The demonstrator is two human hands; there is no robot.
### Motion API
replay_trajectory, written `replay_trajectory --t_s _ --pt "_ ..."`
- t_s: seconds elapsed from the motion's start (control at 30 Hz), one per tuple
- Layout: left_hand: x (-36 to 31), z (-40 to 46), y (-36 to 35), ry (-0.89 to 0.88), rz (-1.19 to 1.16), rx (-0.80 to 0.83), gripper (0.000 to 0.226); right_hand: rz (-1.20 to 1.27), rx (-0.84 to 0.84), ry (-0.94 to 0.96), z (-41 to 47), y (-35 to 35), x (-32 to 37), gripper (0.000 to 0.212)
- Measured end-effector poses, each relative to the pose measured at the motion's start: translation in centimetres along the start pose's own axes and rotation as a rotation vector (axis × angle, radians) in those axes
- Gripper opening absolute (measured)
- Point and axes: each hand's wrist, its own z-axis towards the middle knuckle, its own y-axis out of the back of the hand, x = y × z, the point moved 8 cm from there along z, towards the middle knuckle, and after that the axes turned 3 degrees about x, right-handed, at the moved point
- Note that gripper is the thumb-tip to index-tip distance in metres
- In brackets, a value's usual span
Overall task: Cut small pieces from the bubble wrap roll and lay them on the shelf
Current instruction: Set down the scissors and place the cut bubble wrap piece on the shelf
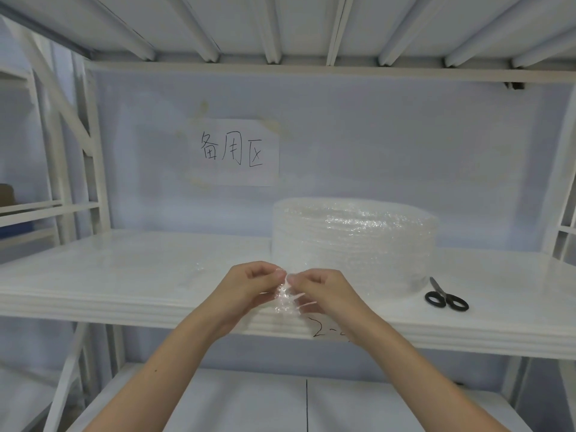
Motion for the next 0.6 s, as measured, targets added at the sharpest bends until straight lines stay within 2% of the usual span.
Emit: replay_trajectory --t_s 0.1,0.23,0.47,0.6 --pt "0.0 -0.2 0.1 0.01 0.027 0.011 0.019 0.007 -0.049 0.038 0.7 0.5 0.7 0.025" --pt "0.1 -0.4 0.7 0.031 0.037 0.01 0.01 -0.015 -0.033 0.057 1.9 -0.3 1.1 0.014" --pt "0.3 -1.2 3.0 0.055 -0.011 -0.025 0.024 0.007 -0.034 0.078 3.9 -2.0 1.0 0.007" --pt "0.7 -1.7 4.4 0.092 0.028 -0.034 0.033 0.06 -0.068 0.092 6.0 -3.3 0.9 0.009"
